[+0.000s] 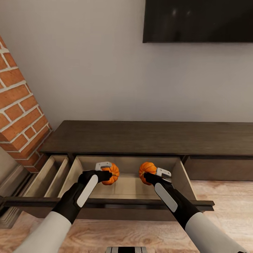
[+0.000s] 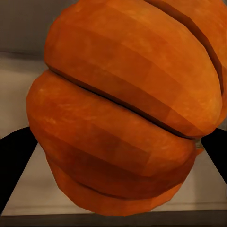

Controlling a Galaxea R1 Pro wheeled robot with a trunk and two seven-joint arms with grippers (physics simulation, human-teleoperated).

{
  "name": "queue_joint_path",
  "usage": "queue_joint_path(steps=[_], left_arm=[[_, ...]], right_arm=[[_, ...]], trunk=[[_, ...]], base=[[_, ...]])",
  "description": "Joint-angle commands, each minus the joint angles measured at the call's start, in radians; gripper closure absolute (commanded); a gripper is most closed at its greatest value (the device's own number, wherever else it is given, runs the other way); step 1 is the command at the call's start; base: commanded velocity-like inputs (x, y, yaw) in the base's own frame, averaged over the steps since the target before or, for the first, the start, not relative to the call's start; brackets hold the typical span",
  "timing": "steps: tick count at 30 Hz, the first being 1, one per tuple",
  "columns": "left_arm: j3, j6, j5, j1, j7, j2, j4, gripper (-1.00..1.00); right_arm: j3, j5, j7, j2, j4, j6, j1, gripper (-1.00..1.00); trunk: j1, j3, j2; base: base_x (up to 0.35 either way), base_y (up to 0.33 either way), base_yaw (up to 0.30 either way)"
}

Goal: Place each of the two pumpkins and all three candles from the living room inside a cabinet in the living room (use any cabinet), then make sure every cabinet is closed, and position the cauldron so it is next to a table in the living room.

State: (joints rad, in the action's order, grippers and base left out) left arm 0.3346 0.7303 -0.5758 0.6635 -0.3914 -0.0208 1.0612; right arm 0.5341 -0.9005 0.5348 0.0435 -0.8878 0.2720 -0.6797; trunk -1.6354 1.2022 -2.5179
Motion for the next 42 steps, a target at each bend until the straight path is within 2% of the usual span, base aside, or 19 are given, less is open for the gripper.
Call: queue_joint_path(steps=[1, 4, 8, 12, 18, 29, 33, 42], left_arm=[[0.001, 0.007, -0.006, 0.001, -0.010, -0.002, 0.001, 1.00], [0.000, 0.012, -0.003, 0.001, -0.010, -0.007, 0.001, 1.00], [0.000, 0.014, -0.004, 0.001, -0.010, -0.008, 0.001, 1.00], [0.000, 0.014, -0.004, 0.001, -0.010, -0.008, 0.001, 1.00], [0.000, 0.014, -0.005, 0.001, -0.010, -0.008, 0.000, 1.00], [0.000, 0.014, -0.003, 0.001, -0.010, -0.008, 0.000, 1.00], [0.000, 0.014, -0.003, 0.001, -0.010, -0.008, 0.001, 1.00], [0.000, 0.014, -0.003, 0.001, -0.010, -0.008, 0.001, 1.00]], right_arm=[[0.004, -0.005, 0.008, 0.001, -0.002, 0.003, -0.001, 1.00], [0.004, -0.005, 0.008, 0.001, -0.002, 0.003, -0.001, 1.00], [0.004, -0.005, 0.008, 0.001, -0.002, 0.003, -0.001, 1.00], [0.004, -0.005, 0.008, 0.001, -0.002, 0.003, -0.001, 1.00], [0.004, -0.005, 0.010, 0.001, -0.002, 0.005, -0.001, 1.00], [0.004, -0.013, 0.014, 0.002, 0.001, 0.028, -0.027, 1.00], [0.004, -0.015, 0.014, 0.001, 0.013, 0.064, -0.031, 1.00], [0.003, -0.019, 0.013, -0.008, 0.084, 0.091, -0.064, 1.00]], trunk=[[0.000, 0.001, 0.000], [0.000, 0.001, 0.000], [-0.002, 0.016, -0.001], [-0.002, 0.016, -0.001], [-0.004, 0.040, -0.003], [-0.004, 0.040, -0.003], [-0.004, 0.040, -0.003], [-0.004, 0.040, -0.003]], base=[[0.000, 0.000, 0.000], [0.000, 0.000, 0.000], [0.000, 0.000, 0.000], [0.000, 0.000, 0.000], [0.000, 0.000, 0.000], [0.000, 0.000, 0.000], [0.000, 0.000, 0.000], [0.000, 0.000, 0.000]])
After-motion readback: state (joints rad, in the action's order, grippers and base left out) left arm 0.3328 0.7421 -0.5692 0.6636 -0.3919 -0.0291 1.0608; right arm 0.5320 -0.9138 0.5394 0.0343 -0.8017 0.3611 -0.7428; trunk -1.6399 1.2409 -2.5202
